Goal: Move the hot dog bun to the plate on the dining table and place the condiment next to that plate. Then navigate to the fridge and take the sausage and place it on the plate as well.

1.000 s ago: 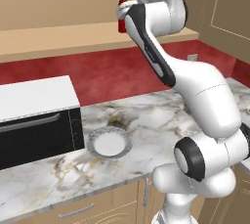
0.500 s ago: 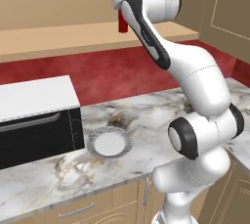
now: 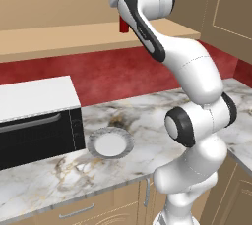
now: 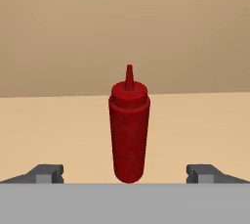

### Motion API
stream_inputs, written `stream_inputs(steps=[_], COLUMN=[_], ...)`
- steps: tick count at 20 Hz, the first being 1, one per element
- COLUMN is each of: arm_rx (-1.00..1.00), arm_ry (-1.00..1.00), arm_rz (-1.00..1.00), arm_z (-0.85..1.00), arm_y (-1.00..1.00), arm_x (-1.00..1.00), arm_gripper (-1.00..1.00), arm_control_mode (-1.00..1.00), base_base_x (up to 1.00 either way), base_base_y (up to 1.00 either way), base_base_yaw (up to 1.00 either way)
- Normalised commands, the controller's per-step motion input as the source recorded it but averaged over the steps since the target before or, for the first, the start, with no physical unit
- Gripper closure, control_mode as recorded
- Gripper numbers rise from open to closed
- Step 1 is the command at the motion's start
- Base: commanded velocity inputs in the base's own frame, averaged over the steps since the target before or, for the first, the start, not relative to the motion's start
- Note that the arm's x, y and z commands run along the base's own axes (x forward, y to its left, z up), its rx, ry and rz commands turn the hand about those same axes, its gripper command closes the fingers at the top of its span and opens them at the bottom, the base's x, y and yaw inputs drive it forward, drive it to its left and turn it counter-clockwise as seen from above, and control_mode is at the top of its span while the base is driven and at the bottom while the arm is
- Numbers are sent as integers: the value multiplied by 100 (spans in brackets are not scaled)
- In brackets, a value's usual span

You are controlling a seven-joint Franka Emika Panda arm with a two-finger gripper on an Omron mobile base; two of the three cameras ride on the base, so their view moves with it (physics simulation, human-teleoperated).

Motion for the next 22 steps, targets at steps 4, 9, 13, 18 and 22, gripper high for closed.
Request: stream_inputs(steps=[4, 9, 13, 18, 22], arm_rx=[0, 0, 0, 0, 0], arm_ry=[0, 0, 0, -1, 0], arm_rz=[0, 0, 0, 0, 0], arm_z=[-8, -11, -11, -5, 0], arm_y=[0, 0, 0, 0, 2], arm_x=[29, 21, 22, 29, 32], arm_gripper=[-100, -100, -100, -100, -100], arm_control_mode=[-100, -100, -100, -100, -100], base_base_x=[0, 0, 0, 0, 0], base_base_y=[0, 0, 0, 0, 0], base_base_yaw=[0, 0, 0, 0, 0])
